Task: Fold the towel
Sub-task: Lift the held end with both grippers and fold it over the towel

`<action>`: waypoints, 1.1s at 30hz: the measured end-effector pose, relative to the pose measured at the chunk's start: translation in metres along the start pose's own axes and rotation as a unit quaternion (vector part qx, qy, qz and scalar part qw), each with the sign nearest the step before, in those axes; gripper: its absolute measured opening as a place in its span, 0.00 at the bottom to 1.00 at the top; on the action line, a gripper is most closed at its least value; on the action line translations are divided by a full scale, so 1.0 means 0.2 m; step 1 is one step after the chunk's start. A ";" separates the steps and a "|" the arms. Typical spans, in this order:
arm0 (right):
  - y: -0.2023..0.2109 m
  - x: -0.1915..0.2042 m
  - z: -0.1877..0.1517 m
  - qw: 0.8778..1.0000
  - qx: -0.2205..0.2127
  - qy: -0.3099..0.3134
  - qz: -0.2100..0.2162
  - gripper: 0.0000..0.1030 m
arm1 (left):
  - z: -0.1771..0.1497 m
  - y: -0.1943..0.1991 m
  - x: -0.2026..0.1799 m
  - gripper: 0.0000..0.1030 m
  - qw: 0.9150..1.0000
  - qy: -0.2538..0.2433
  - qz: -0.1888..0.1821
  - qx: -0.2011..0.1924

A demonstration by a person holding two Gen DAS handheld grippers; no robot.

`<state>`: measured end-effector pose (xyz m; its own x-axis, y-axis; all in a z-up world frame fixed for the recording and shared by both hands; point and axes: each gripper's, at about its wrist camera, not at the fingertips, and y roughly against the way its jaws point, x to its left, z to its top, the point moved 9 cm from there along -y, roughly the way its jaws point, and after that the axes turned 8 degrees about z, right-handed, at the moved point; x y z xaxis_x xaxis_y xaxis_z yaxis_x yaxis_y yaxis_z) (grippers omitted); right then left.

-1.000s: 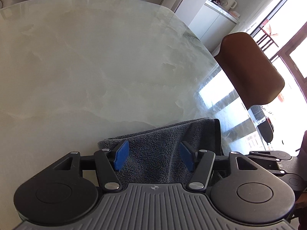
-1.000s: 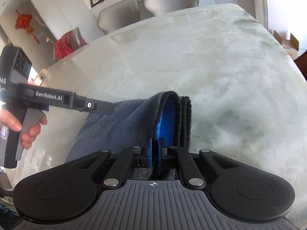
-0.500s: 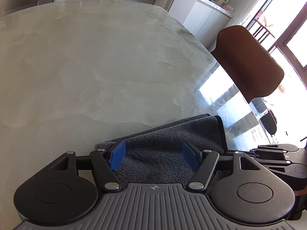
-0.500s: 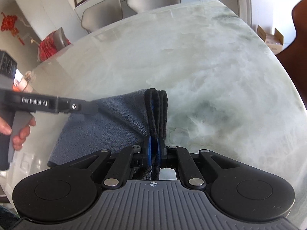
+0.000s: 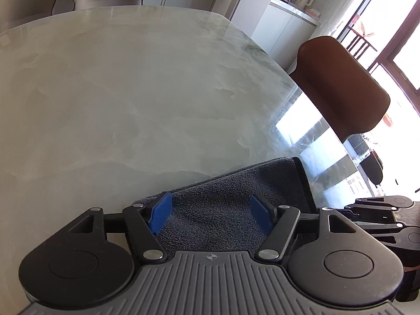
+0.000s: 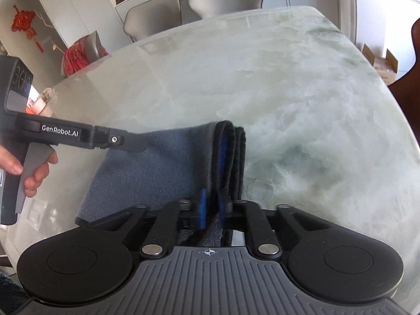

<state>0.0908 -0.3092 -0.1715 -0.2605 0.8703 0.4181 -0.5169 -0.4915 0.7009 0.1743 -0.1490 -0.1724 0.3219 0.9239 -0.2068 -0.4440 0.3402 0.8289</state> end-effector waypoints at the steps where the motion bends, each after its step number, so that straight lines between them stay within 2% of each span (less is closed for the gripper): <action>1: 0.02 0.00 0.02 1.000 -0.008 -0.003 0.001 0.06 | 0.00 0.00 0.00 0.68 1.000 -0.001 0.001 -0.001; 6: 0.00 -0.07 0.02 1.000 0.006 -0.008 -0.019 0.06 | 0.00 -0.03 0.00 0.68 1.000 -0.006 0.004 -0.004; 9: -0.02 -0.08 0.00 1.000 0.007 -0.011 -0.019 0.10 | -0.01 -0.03 -0.01 0.68 1.000 -0.014 0.007 -0.009; 14: 0.11 -0.03 0.07 0.999 -0.032 -0.005 -0.022 0.16 | -0.01 0.10 -0.02 0.68 0.999 -0.028 0.008 -0.024; 16: 0.16 0.02 0.09 0.999 -0.043 0.009 -0.012 0.16 | -0.04 0.19 -0.05 0.69 0.999 -0.033 -0.010 -0.027; 19: 0.13 0.13 0.05 0.999 -0.021 0.024 0.029 0.16 | -0.13 0.25 -0.10 0.70 0.999 -0.041 -0.031 -0.011; 22: 0.06 0.19 -0.02 0.998 0.014 0.050 0.035 0.16 | -0.23 0.26 -0.14 0.70 0.998 -0.051 -0.044 0.016; 25: -0.01 0.16 -0.06 0.998 0.036 0.043 0.027 0.17 | -0.30 0.23 -0.13 0.70 0.998 -0.046 -0.032 0.031; 28: -0.03 0.12 -0.07 0.998 0.039 0.030 0.029 0.16 | -0.34 0.18 -0.11 0.70 0.998 -0.025 0.004 0.049; 33: -0.04 0.10 -0.07 0.999 0.040 0.018 0.032 0.16 | -0.36 0.17 -0.15 0.70 0.997 -0.044 0.041 0.041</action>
<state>0.0779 -0.2881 -0.1765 -0.3216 0.8364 0.4438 -0.4317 -0.5466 0.7175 0.0897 -0.1523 -0.1749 0.3608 0.9280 -0.0928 -0.4025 0.2447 0.8821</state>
